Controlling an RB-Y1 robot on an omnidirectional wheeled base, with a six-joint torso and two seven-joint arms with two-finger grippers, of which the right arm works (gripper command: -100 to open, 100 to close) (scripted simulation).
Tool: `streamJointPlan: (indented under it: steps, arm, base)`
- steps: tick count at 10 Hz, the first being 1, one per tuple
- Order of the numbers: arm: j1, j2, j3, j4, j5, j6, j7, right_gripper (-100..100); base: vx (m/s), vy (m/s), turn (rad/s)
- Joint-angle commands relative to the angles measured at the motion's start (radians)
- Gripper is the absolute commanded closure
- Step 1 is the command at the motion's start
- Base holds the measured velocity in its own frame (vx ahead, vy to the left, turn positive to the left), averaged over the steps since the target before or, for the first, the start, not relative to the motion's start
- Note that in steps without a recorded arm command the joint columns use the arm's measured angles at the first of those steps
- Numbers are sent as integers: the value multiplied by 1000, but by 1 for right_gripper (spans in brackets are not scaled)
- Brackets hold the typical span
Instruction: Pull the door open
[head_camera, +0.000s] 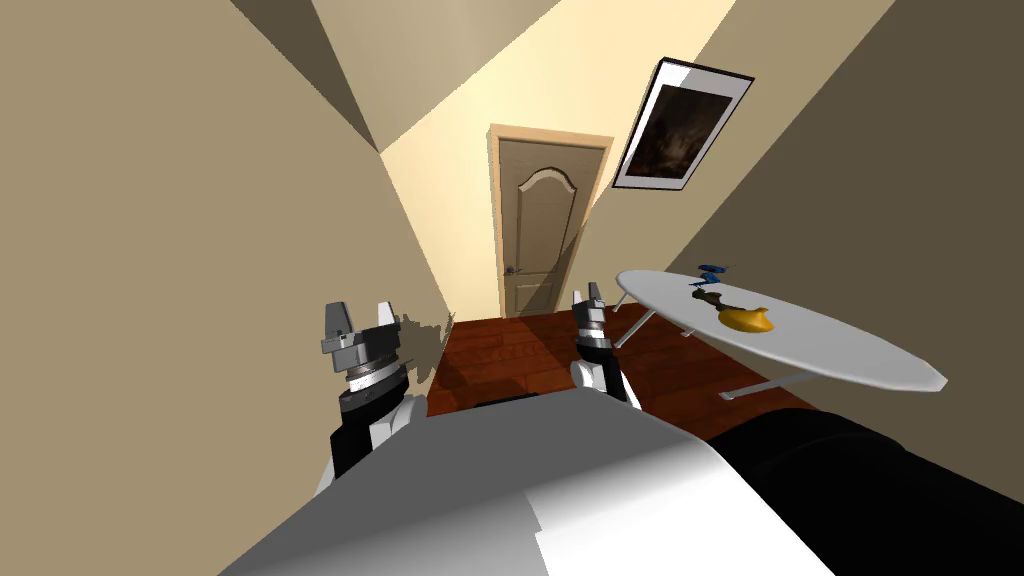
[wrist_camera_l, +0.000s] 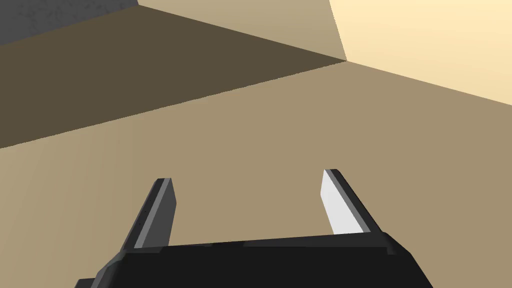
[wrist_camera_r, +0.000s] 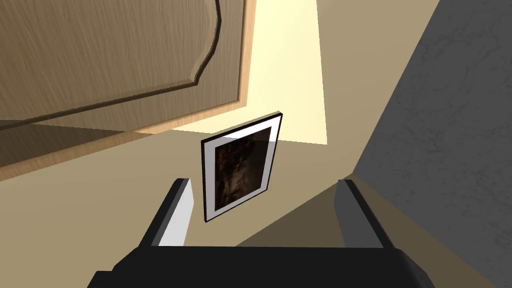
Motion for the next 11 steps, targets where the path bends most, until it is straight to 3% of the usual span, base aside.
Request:
streamJointPlan:
  steps: [1, 11]
  arm:
    - [-6, -11, -3, 26, 6, -7, -9, -100]
    - [-55, -86, -27, 238, 53, -63, -83, -100]
  base:
    - [109, 11, 7]
    - [170, 35, 11]
